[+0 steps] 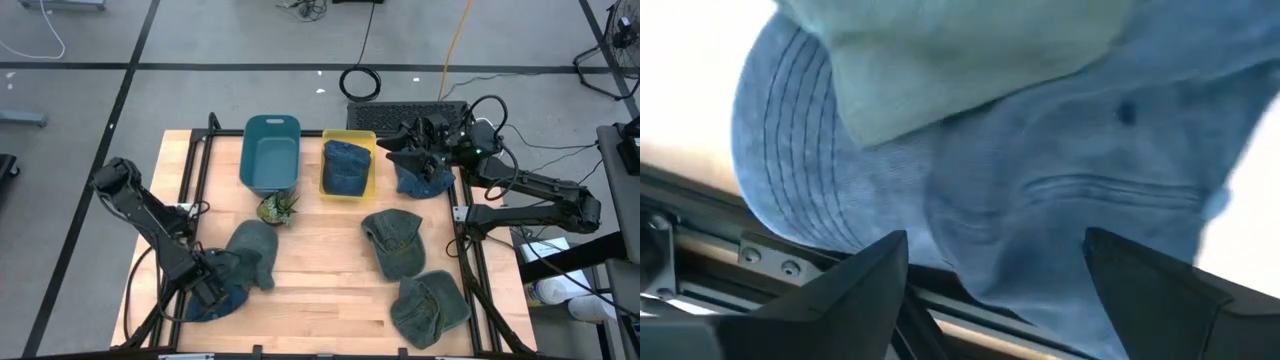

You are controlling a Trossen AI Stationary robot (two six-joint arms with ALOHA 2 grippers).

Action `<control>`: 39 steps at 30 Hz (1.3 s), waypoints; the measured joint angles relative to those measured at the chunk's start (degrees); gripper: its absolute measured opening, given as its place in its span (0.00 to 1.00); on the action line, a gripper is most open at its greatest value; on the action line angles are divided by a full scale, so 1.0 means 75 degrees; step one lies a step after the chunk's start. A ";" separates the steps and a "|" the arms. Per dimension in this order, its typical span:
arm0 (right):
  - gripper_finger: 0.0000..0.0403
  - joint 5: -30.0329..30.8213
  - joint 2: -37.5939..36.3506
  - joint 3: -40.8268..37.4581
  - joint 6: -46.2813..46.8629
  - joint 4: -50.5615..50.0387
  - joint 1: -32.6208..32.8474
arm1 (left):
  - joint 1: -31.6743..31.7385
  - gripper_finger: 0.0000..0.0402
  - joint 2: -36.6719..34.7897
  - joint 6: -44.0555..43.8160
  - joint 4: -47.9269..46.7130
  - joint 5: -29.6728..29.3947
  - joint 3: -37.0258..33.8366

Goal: Pick & Place hat
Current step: Put the bottom blue cap into the yellow bin

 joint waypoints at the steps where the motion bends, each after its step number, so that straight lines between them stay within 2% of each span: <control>1: 0.60 0.0000 0.0000 0.0000 -0.0001 0.0002 0.0000 | -0.0020 0.78 0.0000 -0.0171 0.0051 0.0004 -0.0138; 6: 0.60 0.0000 0.0000 0.0000 -0.0111 0.0000 0.0000 | -0.0011 0.76 -0.0003 -0.0784 0.0212 0.0100 -0.0603; 9: 0.60 0.0000 0.0000 0.0000 -0.0323 0.0003 0.0000 | -0.0011 0.69 -0.0003 -0.0818 0.0200 0.0123 -0.0654; 15: 0.60 0.0000 0.0000 0.0000 -0.0378 0.0000 0.0000 | -0.0008 0.43 -0.0003 -0.0836 0.0201 0.0242 -0.0654; 22: 0.60 0.0000 0.0000 0.0000 -0.0180 0.0003 -0.0003 | 0.0002 0.09 -0.0004 -0.0309 0.0218 0.1359 -0.0479; 24: 0.60 -0.0002 0.0000 0.0000 -0.0060 0.0003 -0.0003 | -0.0010 0.03 -0.0021 -0.0055 0.0205 0.1712 -0.0302; 29: 0.60 -0.0007 0.0000 0.0000 0.0294 0.0007 -0.0003 | 0.0027 0.02 -0.0172 0.0572 0.0222 0.2157 0.0323; 39: 0.60 -0.0035 0.0003 0.0000 0.1033 0.0091 -0.0003 | 0.0543 0.02 -0.0811 0.0826 0.0656 0.2155 0.1467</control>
